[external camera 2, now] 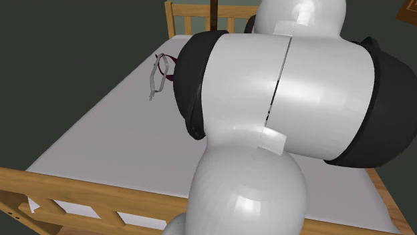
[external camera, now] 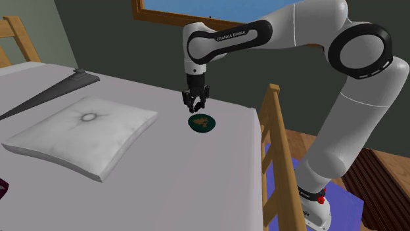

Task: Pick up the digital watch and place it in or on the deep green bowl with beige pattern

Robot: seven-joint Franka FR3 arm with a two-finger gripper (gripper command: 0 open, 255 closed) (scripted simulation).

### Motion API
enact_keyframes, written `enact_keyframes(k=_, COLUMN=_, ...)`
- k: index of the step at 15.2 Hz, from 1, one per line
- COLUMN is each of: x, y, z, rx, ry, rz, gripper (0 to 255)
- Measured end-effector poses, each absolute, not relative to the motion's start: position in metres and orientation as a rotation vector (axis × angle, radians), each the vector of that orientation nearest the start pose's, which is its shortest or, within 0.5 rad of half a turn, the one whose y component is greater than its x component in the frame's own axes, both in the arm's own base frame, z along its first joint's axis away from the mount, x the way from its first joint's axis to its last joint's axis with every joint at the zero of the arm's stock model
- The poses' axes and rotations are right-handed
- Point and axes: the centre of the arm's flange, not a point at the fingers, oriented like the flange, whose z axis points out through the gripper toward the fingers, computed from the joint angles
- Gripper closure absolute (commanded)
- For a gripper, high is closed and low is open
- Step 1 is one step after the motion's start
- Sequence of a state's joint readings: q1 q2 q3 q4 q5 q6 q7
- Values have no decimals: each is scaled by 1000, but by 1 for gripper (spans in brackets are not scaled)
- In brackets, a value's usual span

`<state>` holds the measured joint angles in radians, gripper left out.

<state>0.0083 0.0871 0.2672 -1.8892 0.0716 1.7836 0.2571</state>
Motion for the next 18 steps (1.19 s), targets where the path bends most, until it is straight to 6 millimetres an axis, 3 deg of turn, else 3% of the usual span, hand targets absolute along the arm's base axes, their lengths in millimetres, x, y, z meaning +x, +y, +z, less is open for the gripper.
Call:
enact_keyframes(k=2, x=536, y=127, z=446, rx=-3087, ry=4, rz=322, gripper=255)
enact_keyframes(k=5, x=539, y=111, z=436, rx=-3087, ry=3, rz=321, gripper=255)
enact_keyframes(k=15, x=537, y=110, z=383, rx=-3087, ry=1, rz=322, gripper=255)
enact_keyframes(k=18, x=538, y=111, z=376, rx=-3086, ry=2, rz=322, gripper=255)
